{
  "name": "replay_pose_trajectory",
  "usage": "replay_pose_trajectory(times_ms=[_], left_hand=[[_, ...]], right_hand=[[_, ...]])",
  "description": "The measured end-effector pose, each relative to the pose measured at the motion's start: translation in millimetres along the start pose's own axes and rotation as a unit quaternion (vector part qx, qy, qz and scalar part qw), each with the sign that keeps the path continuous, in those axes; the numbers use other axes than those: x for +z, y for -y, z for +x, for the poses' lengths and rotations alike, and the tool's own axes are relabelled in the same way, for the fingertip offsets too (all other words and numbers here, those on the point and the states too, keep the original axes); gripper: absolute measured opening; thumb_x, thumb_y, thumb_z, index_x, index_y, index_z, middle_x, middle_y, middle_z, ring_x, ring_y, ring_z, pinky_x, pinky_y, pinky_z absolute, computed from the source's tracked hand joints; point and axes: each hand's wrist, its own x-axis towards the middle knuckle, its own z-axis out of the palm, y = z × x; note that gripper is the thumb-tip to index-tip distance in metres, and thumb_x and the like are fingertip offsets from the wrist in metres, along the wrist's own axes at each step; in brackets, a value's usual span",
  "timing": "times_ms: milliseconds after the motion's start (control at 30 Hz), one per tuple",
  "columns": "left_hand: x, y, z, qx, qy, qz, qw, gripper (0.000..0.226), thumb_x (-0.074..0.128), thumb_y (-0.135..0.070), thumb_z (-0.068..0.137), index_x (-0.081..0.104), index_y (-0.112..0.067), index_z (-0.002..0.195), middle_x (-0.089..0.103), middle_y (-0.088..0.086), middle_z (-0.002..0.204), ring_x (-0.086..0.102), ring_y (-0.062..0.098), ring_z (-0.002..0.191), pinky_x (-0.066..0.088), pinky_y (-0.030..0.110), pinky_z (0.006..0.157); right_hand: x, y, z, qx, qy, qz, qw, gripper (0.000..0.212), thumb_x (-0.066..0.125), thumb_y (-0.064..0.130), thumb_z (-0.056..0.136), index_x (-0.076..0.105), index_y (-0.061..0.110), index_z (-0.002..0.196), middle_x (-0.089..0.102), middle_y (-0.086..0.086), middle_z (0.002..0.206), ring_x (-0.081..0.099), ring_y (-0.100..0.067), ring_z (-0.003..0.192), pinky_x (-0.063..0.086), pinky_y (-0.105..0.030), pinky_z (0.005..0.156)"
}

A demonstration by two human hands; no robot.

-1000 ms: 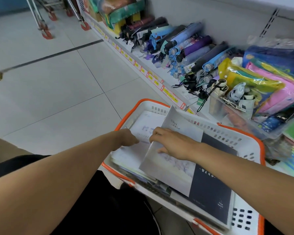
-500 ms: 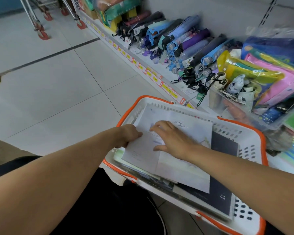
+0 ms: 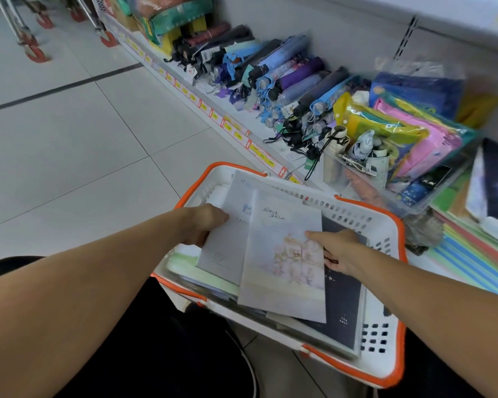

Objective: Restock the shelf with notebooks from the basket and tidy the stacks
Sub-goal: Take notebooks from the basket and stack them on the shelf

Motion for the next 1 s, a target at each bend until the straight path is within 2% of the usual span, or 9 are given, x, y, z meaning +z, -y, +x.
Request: replay_pose_trajectory(times_ms=[100,167,333,500,633,733,833,933,1000], left_hand=[[6.9,1.3,-1.1,0.013,0.082,0.001,0.997,0.042,0.069,-0.035,0.088,0.062,-0.012,0.123,0.071,0.009,0.113,0.068,0.028,0.105,0.054,0.049,0.091],[16.2,3.8,-0.1,0.025,0.114,0.047,0.992,0.044,0.079,-0.022,0.080,0.065,-0.014,0.121,0.072,0.007,0.113,0.069,0.027,0.105,0.054,0.047,0.092],[24.5,1.1,0.3,0.078,0.057,0.063,0.993,0.042,0.076,-0.008,0.082,0.063,-0.009,0.122,0.072,0.008,0.113,0.070,0.028,0.101,0.057,0.047,0.088],[11.7,-35.5,-26.1,0.138,0.124,-0.006,0.983,0.037,0.065,-0.006,0.090,0.059,-0.006,0.127,0.068,0.014,0.120,0.065,0.032,0.111,0.051,0.050,0.097],[3.5,-47.2,-46.8,0.200,0.152,-0.046,0.967,0.039,0.066,-0.001,0.088,0.061,-0.008,0.126,0.066,0.018,0.123,0.063,0.036,0.113,0.051,0.054,0.094],[5.2,-49.4,-42.6,0.273,0.075,-0.015,0.959,0.047,0.073,0.000,0.081,0.061,-0.007,0.125,0.068,0.016,0.120,0.065,0.034,0.110,0.053,0.048,0.094],[29.5,-60.7,-36.9,0.318,-0.015,-0.005,0.948,0.042,0.079,-0.003,0.076,0.066,-0.010,0.116,0.073,0.007,0.108,0.067,0.027,0.104,0.055,0.040,0.091],[63.1,-74.5,-36.3,0.350,-0.029,0.028,0.936,0.033,0.078,-0.002,0.077,0.067,-0.014,0.106,0.071,-0.002,0.098,0.065,0.020,0.095,0.053,0.027,0.079],[78.5,-87.0,-35.7,0.375,-0.015,0.032,0.926,0.033,0.077,-0.001,0.077,0.068,-0.014,0.106,0.070,-0.001,0.099,0.064,0.020,0.097,0.052,0.031,0.084]], right_hand=[[6.7,4.3,-9.7,0.024,0.046,0.013,0.999,0.027,0.081,0.020,0.081,0.067,0.007,0.101,0.070,-0.009,0.100,0.062,-0.019,0.085,0.048,-0.028,0.062],[14.9,7.2,-15.4,0.029,0.064,0.016,0.997,0.020,0.079,0.018,0.084,0.064,0.008,0.092,0.066,-0.008,0.098,0.061,-0.022,0.090,0.051,-0.030,0.065],[29.9,11.7,-20.7,0.025,0.081,0.013,0.996,0.043,0.084,0.032,0.076,0.065,0.010,0.108,0.063,-0.010,0.116,0.058,-0.026,0.108,0.052,-0.031,0.065],[24.2,28.8,-33.0,-0.002,0.158,0.024,0.987,0.081,0.085,0.061,0.060,0.060,0.014,0.121,0.064,-0.006,0.121,0.059,-0.025,0.111,0.048,-0.041,0.092],[13.2,55.3,-48.0,-0.093,0.272,0.213,0.934,0.062,0.088,0.035,0.058,0.069,0.013,0.112,0.074,-0.009,0.113,0.071,-0.027,0.103,0.053,-0.047,0.091],[-9.7,72.8,-54.6,-0.214,0.228,0.227,0.922,0.083,0.093,0.017,0.043,0.065,0.006,0.121,0.073,-0.011,0.114,0.068,-0.030,0.110,0.055,-0.048,0.091],[-41.4,82.5,-62.4,-0.326,0.163,0.191,0.911,0.057,0.084,0.006,0.053,0.068,0.007,0.107,0.075,-0.009,0.104,0.070,-0.029,0.104,0.056,-0.045,0.092],[-70.7,80.4,-65.9,-0.379,0.095,0.172,0.904,0.060,0.092,0.017,0.044,0.071,0.012,0.100,0.075,-0.011,0.104,0.070,-0.030,0.102,0.055,-0.051,0.092],[-86.9,77.6,-68.9,-0.382,0.086,0.180,0.902,0.079,0.099,0.029,0.033,0.071,0.010,0.104,0.075,-0.013,0.107,0.069,-0.032,0.105,0.056,-0.051,0.091]])
